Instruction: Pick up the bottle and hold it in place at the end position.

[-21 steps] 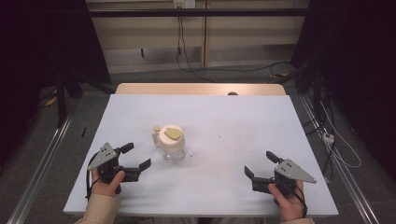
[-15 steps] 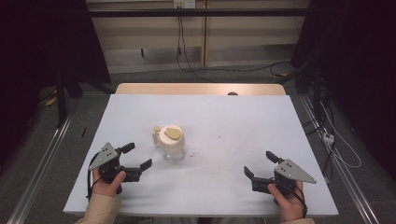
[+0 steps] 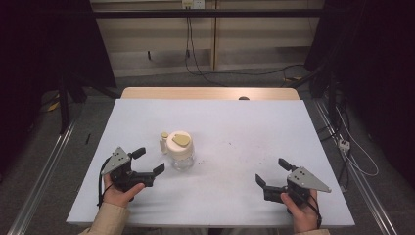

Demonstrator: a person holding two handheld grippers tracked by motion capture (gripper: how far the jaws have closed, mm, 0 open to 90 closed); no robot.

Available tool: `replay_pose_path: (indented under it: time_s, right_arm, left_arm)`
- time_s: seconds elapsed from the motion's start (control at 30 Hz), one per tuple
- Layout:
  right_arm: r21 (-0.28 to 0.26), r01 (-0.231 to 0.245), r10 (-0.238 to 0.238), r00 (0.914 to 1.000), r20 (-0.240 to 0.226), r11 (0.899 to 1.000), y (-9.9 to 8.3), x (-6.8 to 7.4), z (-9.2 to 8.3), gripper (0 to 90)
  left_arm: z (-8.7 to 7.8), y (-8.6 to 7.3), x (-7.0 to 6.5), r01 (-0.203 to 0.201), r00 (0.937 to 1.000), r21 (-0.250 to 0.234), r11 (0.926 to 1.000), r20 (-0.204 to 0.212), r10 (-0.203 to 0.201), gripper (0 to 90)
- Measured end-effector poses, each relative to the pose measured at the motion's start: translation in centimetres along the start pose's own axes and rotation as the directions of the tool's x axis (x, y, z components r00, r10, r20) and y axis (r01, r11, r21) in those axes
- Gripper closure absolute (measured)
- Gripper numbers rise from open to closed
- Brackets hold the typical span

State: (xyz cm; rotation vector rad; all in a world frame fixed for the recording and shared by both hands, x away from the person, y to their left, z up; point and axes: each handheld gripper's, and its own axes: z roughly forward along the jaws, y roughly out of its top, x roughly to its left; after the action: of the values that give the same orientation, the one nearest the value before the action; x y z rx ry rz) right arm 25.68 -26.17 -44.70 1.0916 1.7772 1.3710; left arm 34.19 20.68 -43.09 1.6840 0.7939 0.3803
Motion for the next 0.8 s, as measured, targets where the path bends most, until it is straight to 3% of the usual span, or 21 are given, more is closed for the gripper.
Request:
replay_pose_path:
  time_s: [0.37, 0.8]
  right_arm:
    - [0.000, 0.007, -0.007, 0.9999, -0.012, 1.000, 0.1, 0.2, 0.2, 4.1]
    - [0.001, 0.011, -0.011, 0.9998, -0.015, 1.000, 0.1, 0.2, 0.3, 4.1]
  left_arm:
    - [1.2, -0.1, -1.0, -0.037, 0.9993, 0.049, 0.9981, 0.002, 0.036, 2.6]
    - [2.8, 0.2, -1.9, -0.038, 0.9991, 0.060, 0.9974, -0.014, 0.039, 2.5]
